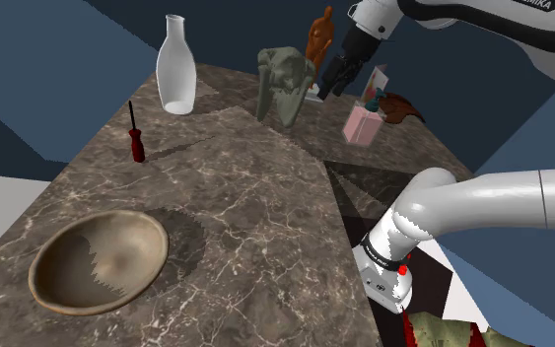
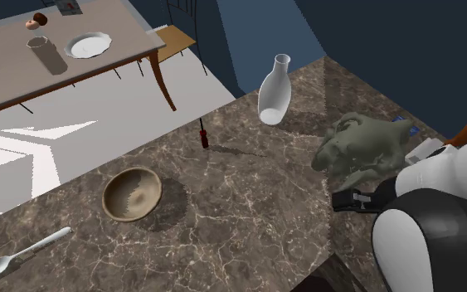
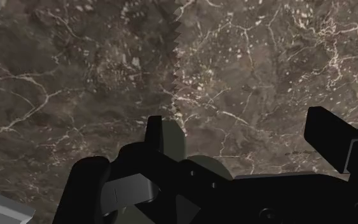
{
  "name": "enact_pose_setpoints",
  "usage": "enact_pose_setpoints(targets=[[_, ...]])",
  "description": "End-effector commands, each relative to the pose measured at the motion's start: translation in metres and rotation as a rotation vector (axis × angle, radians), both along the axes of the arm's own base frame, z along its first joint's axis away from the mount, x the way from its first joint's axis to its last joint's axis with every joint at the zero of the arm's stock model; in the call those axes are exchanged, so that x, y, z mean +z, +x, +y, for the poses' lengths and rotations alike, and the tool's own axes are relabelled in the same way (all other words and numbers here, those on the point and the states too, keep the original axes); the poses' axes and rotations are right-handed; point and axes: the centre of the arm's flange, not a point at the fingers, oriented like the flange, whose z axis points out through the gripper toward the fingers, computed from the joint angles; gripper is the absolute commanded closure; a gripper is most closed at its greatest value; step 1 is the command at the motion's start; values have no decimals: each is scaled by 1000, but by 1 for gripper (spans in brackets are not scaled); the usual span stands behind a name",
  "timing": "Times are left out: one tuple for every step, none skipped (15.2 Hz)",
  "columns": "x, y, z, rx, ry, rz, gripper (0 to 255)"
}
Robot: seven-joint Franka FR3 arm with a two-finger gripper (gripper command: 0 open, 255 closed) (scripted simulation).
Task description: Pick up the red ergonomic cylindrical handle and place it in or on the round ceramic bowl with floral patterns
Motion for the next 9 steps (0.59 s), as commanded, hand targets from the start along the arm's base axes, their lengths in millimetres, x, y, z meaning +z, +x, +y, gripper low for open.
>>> enact_pose_setpoints(targets=[[0,0,0,0,0,0,0],[-2,5,12,-3,-1,0,0],[-3,10,25,-6,-2,-1,0],[-5,15,37,-10,-4,-1,0],[-6,21,49,-13,-5,-2,0],[-8,26,61,-16,-6,-2,0],[-10,31,73,-19,-7,-3,0],[-11,37,85,-22,-8,-3,0],[-13,42,98,-25,-9,-4,0]])
